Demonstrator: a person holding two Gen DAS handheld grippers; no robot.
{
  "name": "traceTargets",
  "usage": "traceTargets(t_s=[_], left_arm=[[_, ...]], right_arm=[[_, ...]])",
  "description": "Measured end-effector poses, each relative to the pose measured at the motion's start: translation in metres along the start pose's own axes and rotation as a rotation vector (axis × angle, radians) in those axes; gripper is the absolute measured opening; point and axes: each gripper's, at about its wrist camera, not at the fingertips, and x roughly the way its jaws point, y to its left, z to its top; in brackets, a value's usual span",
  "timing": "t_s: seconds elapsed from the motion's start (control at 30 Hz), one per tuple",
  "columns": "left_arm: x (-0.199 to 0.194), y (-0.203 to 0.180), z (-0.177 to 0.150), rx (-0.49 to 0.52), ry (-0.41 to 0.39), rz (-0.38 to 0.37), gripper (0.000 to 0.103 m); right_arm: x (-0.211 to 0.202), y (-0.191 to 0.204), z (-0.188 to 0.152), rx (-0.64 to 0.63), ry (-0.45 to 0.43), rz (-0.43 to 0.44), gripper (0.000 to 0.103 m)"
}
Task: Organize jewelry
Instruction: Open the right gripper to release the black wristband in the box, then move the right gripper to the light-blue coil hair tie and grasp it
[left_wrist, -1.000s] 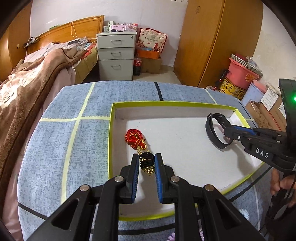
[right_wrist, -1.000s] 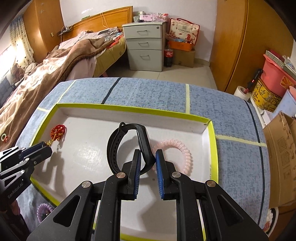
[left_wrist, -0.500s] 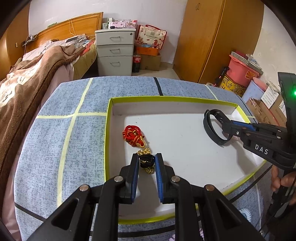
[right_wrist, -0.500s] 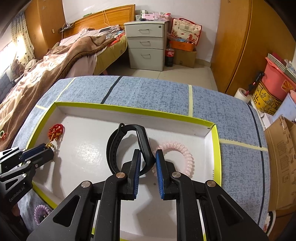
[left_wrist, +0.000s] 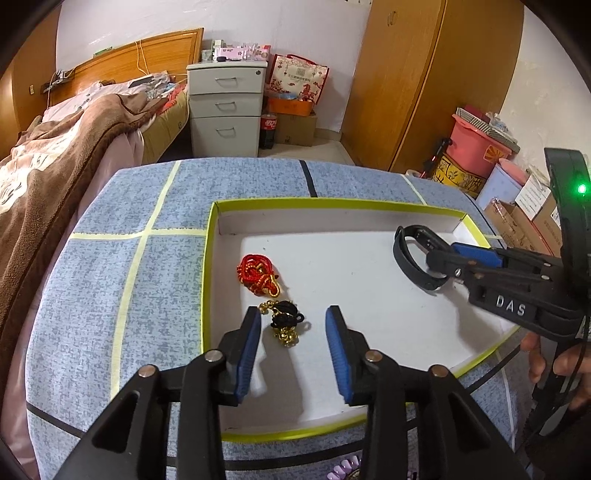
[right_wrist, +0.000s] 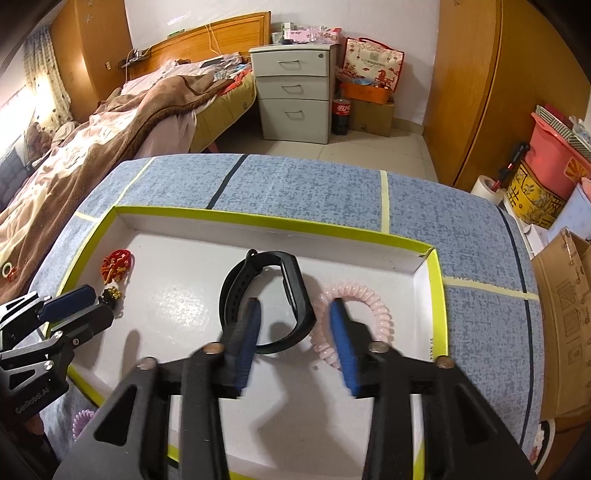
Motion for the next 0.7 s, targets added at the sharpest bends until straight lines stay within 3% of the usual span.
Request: traceTargets(t_s=[0.7], left_arm=[[-0.053,-0.002,-0.017,0.001,-0.077,-0.017,0.055]], right_arm=[[-0.050,0.010,-0.025,0.011,-0.086,0.039,0.042]])
